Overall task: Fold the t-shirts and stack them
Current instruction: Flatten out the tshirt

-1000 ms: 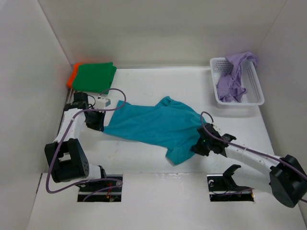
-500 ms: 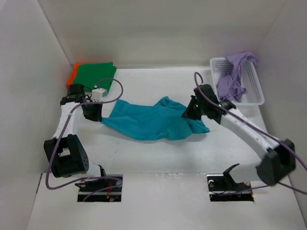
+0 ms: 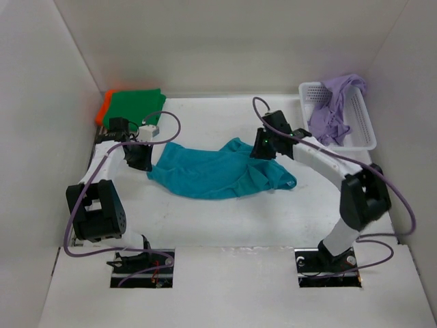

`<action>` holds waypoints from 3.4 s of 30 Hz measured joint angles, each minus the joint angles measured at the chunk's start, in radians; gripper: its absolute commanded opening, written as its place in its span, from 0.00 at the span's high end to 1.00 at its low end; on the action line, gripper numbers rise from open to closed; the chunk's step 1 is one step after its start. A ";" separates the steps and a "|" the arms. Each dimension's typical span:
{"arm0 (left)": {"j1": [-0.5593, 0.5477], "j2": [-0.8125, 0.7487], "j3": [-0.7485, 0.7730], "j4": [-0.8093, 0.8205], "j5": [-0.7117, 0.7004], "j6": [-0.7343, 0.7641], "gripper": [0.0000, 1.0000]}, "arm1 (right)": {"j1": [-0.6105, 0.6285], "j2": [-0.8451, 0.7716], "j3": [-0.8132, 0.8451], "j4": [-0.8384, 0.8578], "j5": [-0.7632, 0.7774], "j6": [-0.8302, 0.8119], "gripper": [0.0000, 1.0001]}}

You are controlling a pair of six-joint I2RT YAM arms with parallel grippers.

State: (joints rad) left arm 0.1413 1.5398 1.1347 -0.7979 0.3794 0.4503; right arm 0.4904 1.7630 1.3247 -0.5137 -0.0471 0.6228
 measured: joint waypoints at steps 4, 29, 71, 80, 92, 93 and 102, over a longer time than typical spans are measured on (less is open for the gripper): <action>0.000 0.000 -0.004 0.008 0.001 -0.008 0.99 | 0.000 -0.196 -0.129 0.045 0.028 0.002 0.72; -0.005 -0.026 -0.040 0.018 0.003 -0.013 0.98 | -0.005 -0.168 -0.334 0.011 0.088 -0.071 0.45; 0.291 -0.146 0.593 -0.488 0.225 0.087 1.00 | -0.035 -0.912 0.283 -0.473 0.114 -0.079 1.00; 0.405 -0.130 1.265 -0.568 0.391 0.067 1.00 | 0.114 -0.888 0.645 -0.609 0.229 -0.080 1.00; 0.239 -0.088 1.104 -0.541 0.301 -0.031 0.99 | -0.077 -0.646 0.722 -0.537 0.207 -0.224 1.00; 0.217 -0.067 1.066 -0.525 0.283 -0.038 0.99 | -0.099 -0.609 0.699 -0.505 0.177 -0.232 1.00; 0.067 0.295 0.903 -0.332 0.146 -0.085 0.99 | -0.257 -0.090 0.559 -0.293 -0.039 -0.265 1.00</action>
State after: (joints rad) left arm 0.2085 1.8347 2.0373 -1.1297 0.5251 0.3649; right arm 0.2337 1.6730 1.8835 -0.8070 -0.0860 0.3576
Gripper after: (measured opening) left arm 0.011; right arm 0.005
